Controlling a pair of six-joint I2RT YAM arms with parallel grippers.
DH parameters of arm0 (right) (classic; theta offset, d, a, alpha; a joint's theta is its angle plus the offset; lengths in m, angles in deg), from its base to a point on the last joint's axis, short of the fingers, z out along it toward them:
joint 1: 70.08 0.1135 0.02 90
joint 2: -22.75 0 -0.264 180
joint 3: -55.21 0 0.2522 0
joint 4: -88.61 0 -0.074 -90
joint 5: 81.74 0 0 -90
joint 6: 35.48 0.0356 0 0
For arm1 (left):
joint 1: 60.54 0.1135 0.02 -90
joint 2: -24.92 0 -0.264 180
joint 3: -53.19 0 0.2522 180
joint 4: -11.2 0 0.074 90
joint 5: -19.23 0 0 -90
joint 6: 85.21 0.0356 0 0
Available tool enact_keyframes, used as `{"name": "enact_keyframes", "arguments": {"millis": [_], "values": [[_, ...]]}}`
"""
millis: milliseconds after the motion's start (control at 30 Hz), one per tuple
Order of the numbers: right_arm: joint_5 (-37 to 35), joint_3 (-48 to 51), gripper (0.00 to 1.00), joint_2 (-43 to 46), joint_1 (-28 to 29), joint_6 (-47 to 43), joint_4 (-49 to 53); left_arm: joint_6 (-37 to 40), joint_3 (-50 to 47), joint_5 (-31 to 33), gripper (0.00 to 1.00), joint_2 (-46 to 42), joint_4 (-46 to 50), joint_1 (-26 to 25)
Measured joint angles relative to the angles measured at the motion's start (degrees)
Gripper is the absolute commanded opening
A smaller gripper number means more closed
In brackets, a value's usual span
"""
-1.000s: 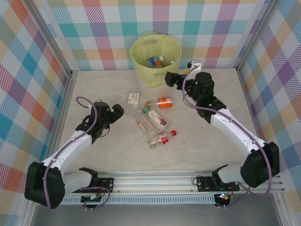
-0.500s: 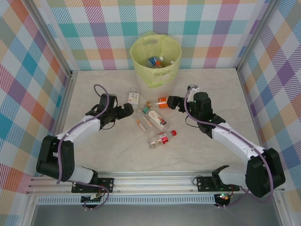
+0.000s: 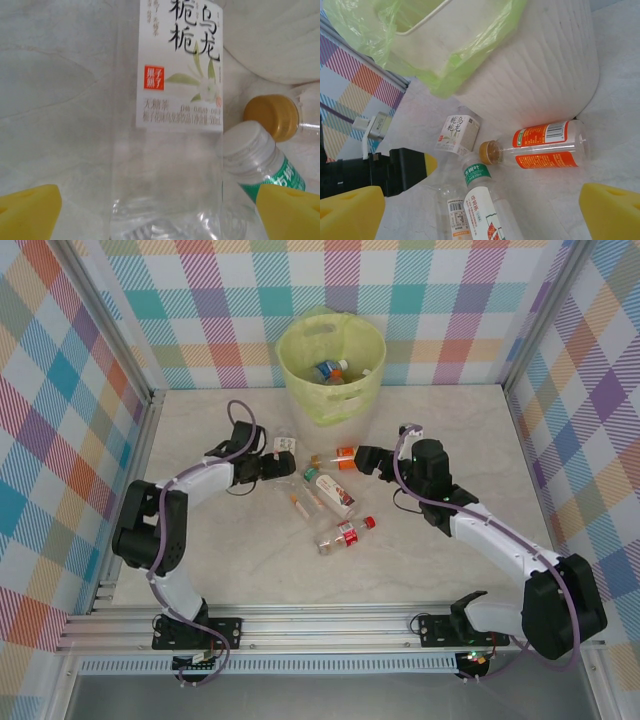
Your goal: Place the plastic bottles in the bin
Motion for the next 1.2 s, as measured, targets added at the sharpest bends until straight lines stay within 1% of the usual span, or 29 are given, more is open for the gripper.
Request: {"name": "enact_keyframes", "arguments": {"millis": [200, 367, 633, 800, 1033, 1133, 1200], "values": [[-1.6, 0.0, 1.00, 2.9, 0.0, 0.0, 0.7, 1.7, 7.0, 0.1, 0.99, 6.1, 3.8, -0.1], [-3.3, 0.8, 1.00, 5.4, 0.0, 0.0, 1.1, 3.0, 11.6, 1.6, 0.97, 10.1, 7.3, -0.1], [-4.8, 1.7, 1.00, 7.5, 0.0, 0.0, 2.8, 6.0, 17.3, 2.6, 0.95, 14.8, 10.4, -0.2], [-3.8, 2.2, 1.00, 7.9, 0.0, -1.1, 3.5, 7.2, 21.0, 2.6, 0.86, 17.9, 12.7, -0.4], [-1.9, 2.2, 1.00, 7.9, 0.0, -2.8, 4.9, 6.8, 20.9, 2.8, 0.76, 18.1, 13.1, -0.5], [-1.7, 2.0, 1.00, 7.5, 0.0, -3.3, 5.2, 6.2, 19.8, 2.9, 0.70, 17.4, 12.5, -0.5], [-1.4, 1.7, 1.00, 6.9, 0.0, -3.7, 5.3, 5.8, 18.3, 3.0, 0.69, 16.1, 12.3, -0.5]]}}
